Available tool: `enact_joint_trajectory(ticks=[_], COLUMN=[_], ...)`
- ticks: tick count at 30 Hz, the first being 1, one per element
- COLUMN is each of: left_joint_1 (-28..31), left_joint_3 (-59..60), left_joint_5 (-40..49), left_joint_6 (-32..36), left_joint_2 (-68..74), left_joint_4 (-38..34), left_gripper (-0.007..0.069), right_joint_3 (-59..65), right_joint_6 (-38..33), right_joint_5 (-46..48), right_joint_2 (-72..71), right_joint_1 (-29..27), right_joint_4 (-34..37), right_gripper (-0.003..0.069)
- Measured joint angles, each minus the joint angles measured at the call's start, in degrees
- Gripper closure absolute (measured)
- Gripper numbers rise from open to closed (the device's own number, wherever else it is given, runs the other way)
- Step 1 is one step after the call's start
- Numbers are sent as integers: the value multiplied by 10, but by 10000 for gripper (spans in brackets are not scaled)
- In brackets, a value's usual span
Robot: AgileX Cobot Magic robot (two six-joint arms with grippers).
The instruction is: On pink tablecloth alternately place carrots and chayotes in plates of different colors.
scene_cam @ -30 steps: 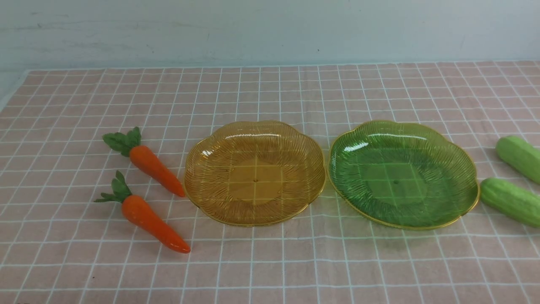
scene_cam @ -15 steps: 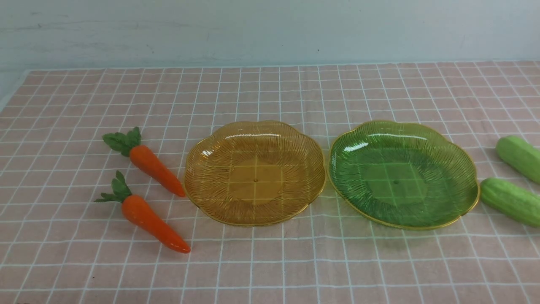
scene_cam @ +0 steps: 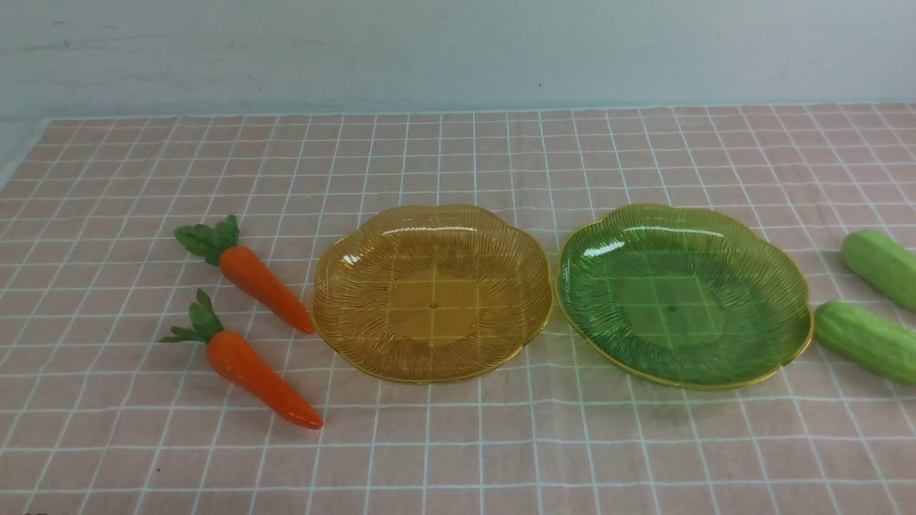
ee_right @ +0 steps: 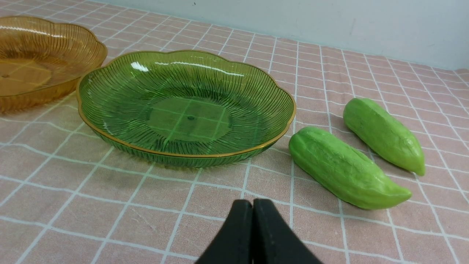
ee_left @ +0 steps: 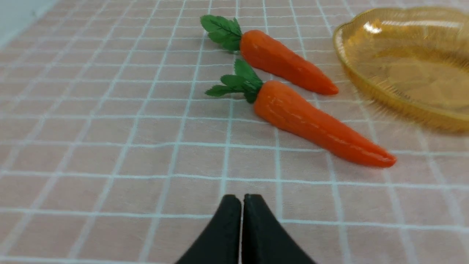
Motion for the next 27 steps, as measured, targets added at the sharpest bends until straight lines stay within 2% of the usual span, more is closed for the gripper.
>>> enact_joint_trajectory(ticks=[3, 6, 7, 8, 9, 13, 18, 21, 23, 27], left_joint_1=[0, 0, 0, 0, 0, 0, 0, 0, 0, 0], left_joint_3=[0, 0, 0, 0, 0, 0, -1, -39, -98, -188], left_joint_5=[0, 0, -1, -1, -3, -13, -27, -2, 51, 193], left_joint_6=[-56, -128, -150, -155, -187, -202, -198, -146, -82, -27], left_joint_2=[0, 0, 0, 0, 0, 0, 0, 0, 16, 129], left_joint_4=[-81, -196, -236, -245, -320, -389, -426, -441, -435, -372], left_gripper=[628, 628, 628, 628, 628, 628, 628, 628, 628, 628], right_joint_3=[0, 0, 0, 0, 0, 0, -3, -49, -122, -228], right_joint_6=[47, 85, 91, 93, 98, 86, 83, 83, 82, 105], right_joint_5=[-4, -5, -6, -6, -11, -34, -41, -39, -21, 133], right_joint_2=[0, 0, 0, 0, 0, 0, 0, 2, 37, 161], right_joint_1=[0, 0, 0, 0, 0, 0, 0, 0, 0, 0], right_joint_4=[94, 196, 220, 220, 281, 318, 323, 301, 241, 123], right_gripper=[676, 676, 676, 676, 676, 676, 676, 676, 676, 673])
